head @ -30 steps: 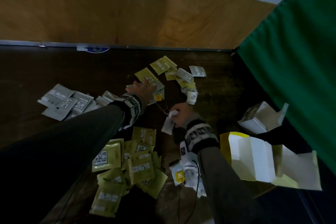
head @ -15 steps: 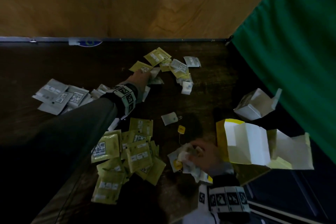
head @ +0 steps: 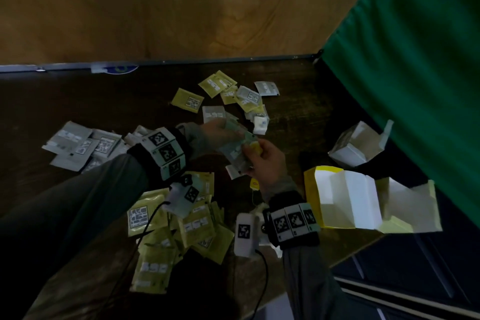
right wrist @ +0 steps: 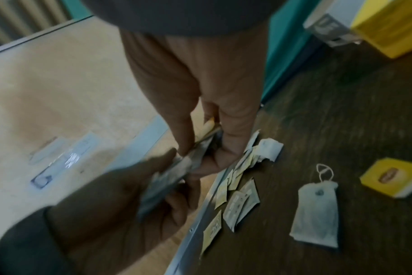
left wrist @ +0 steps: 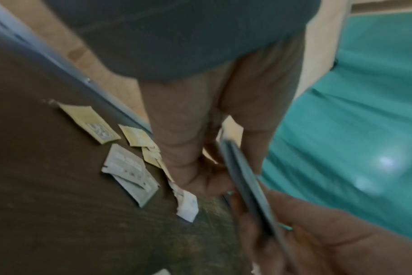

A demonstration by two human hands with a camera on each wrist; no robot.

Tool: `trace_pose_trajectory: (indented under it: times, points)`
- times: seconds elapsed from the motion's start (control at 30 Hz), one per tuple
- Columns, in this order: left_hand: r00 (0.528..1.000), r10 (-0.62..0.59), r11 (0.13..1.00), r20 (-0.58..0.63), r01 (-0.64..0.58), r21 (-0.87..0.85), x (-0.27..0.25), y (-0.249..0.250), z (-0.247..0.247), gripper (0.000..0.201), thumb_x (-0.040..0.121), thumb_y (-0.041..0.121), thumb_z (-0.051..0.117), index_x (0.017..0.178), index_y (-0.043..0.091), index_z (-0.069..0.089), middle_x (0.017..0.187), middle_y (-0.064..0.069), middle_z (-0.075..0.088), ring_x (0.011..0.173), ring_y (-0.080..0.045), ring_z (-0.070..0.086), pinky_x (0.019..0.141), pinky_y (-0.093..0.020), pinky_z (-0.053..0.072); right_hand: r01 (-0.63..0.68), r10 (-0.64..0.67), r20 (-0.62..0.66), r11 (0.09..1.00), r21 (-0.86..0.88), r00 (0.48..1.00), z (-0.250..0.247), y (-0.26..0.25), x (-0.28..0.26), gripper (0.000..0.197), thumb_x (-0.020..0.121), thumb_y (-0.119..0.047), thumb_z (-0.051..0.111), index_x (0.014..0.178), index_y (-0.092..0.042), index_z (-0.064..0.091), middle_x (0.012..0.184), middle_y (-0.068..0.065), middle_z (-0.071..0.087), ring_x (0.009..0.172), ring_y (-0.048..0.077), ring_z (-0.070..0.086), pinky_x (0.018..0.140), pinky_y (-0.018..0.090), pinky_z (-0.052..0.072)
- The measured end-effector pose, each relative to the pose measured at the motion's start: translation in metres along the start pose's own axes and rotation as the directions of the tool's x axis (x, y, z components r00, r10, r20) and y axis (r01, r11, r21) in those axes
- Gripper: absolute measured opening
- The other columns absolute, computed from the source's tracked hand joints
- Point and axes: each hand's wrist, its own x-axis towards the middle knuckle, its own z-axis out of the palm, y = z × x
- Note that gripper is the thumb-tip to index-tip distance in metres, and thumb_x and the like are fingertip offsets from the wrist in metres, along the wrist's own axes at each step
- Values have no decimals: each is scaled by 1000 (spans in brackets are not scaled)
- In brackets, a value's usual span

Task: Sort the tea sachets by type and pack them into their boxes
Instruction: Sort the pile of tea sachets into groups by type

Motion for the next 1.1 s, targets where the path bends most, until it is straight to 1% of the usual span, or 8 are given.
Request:
trace_pose_trajectory:
  times: [0.13,0.27,0.47,0.7,0.77,0.83,0.93,1.1]
  points:
    - [999,17,957,30,-25,290,-11,3,-6,30,87,15,63,111,-3,58,105,-17,61,95,-28,59,86,-44,51,-43,43,-22,999,14,999,-5,4,-1,27,85,-19,68,107,-4,62,102,16,66,90,28,66,70,41,57]
    - [994,1,977,-106,22,213,-19,0,-32,51,82,14,69,128,8,48,117,-8,57,104,-21,57,75,-32,53,-38,39,-23,998,48,999,-17,9,-8,4,88,-9,64,92,-8,63,74,7,62,57,10,63,53,24,52]
    - [972,-66,969,-224,116,218,-46,-10,-84,31,95,11,49,125,12,52,118,-7,58,102,-25,58,82,-36,50,-118,121,-94,992,38,988,-45,34,-16,8,89,-10,61,83,-15,63,70,6,55,57,13,48,47,24,37]
    - [882,-122,451,-455,457,766,-72,-51,-136,51,95,17,46,144,24,33,148,-19,27,133,-38,30,106,-45,34,-120,105,-161,989,-84,981,-51,56,-32,23,94,-5,44,106,-4,64,83,11,62,64,17,51,55,26,39]
    - [862,-10,423,-507,463,779,-73,-51,-119,56,90,23,53,142,29,33,151,-15,18,135,-39,22,105,-50,34,-82,56,-113,969,-232,992,-56,62,-39,23,96,-3,44,109,-1,62,84,14,64,71,24,58,55,25,44]
    - [886,113,451,-449,357,818,-62,-48,-95,55,87,25,57,139,28,39,151,-10,18,135,-35,24,105,-50,36,-77,53,-65,880,-469,997,-59,65,-46,26,94,-6,49,118,-1,59,100,15,65,92,33,62,69,29,49]
    - [973,65,409,-222,177,895,-29,-44,-45,51,87,28,57,136,29,42,151,-5,18,135,-32,29,105,-49,38,-78,82,-28,701,-709,996,-64,64,-55,40,92,-16,57,130,-5,52,129,14,54,120,30,51,95,32,40]
    - [990,9,443,-140,121,888,33,-32,-27,73,83,40,64,144,24,28,155,-7,9,141,-31,16,110,-50,31,-47,64,1,740,-671,998,-69,56,-53,32,90,-16,60,121,-7,58,117,13,63,110,28,58,92,38,47]
